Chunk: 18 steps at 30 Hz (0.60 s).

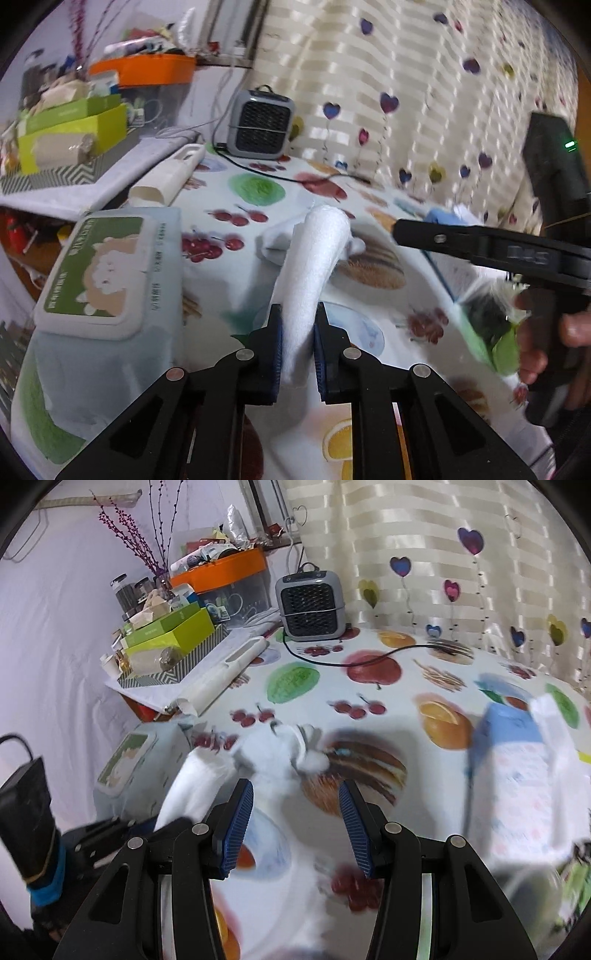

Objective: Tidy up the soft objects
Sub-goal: 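Lift and carry the rolled towel and white cloth in both tools toward the box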

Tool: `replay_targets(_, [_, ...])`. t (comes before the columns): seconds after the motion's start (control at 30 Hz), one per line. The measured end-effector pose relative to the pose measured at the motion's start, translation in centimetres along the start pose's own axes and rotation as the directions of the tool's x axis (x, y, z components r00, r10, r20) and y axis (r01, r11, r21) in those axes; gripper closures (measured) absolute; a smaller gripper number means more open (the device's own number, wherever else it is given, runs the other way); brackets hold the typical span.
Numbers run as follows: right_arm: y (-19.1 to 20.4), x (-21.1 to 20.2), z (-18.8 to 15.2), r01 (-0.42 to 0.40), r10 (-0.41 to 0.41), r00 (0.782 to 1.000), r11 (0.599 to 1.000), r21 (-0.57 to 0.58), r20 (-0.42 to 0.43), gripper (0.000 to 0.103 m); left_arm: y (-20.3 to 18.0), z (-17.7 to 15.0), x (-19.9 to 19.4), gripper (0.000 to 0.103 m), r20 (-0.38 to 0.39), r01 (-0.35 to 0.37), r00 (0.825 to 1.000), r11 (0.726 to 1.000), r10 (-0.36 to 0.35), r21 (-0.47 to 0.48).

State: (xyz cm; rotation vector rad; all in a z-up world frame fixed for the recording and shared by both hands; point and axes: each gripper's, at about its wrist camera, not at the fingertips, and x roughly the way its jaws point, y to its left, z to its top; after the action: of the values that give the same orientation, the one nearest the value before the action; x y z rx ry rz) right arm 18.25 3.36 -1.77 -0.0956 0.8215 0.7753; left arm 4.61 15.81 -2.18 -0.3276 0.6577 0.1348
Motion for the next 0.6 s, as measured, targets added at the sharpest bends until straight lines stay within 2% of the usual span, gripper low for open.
replay_targets(0.2, [-0.7, 3.9, 1.7, -0.042, 0.042, 0.998, 0.999, 0.021, -0.039, 0.053, 1.5, 0.4, -0.4, 0.089, 0.028, -0.018, 0.999, 0.998, 0.020, -0.065])
replay_targets(0.43, [-0.7, 7.1, 2.3, -0.121, 0.124, 0.990, 0.991, 0.054, -0.065, 0.053, 1.9, 0.5, -0.3, 0.089, 0.035, -0.030, 0.999, 0.997, 0.033, -0.073])
replay_targets(0.6, [-0.2, 8.3, 2.5, -0.117, 0.120, 0.990, 0.992, 0.047, -0.079, 0.053, 1.9, 0.5, -0.3, 0.089, 0.035, -0.030, 0.999, 0.997, 0.033, -0.074])
